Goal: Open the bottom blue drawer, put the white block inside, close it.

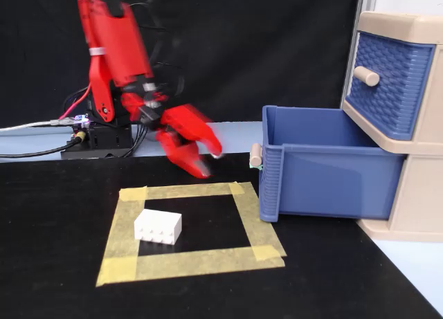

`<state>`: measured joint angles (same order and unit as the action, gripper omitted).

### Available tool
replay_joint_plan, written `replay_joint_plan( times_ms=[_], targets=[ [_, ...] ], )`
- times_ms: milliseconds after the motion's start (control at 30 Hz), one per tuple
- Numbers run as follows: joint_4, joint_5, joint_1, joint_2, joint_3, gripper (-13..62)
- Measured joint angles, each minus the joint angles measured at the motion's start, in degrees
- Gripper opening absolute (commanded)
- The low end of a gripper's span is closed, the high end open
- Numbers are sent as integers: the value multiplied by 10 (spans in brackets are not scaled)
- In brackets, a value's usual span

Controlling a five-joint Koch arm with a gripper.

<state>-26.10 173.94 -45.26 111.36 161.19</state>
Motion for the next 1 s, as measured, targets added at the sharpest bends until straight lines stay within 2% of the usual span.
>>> replay_joint_plan(
  times_ms=[100,167,267,333,400,433,533,600,667,733,833,933,1000],
  targets=[
    [214,-49,49,123,-29,337],
    [412,-107,97,182,-149,337],
    [601,-200,132,176,-312,337],
    [722,-319,146,141,-437,337],
    [776,-425,169,100,-491,337],
    [801,-523,187,69,-529,337],
    [802,-753,232,20,-566,337],
    [771,-975,250,-30,-589,336],
    [729,-1102,265,-76,-592,332],
    [685,-1185,283,-127,-617,330],
    [679,-1234,284,-194,-685,323],
    [802,-1232,283,-251,-797,323],
    [967,-1235,283,-298,-904,324]
  ],
)
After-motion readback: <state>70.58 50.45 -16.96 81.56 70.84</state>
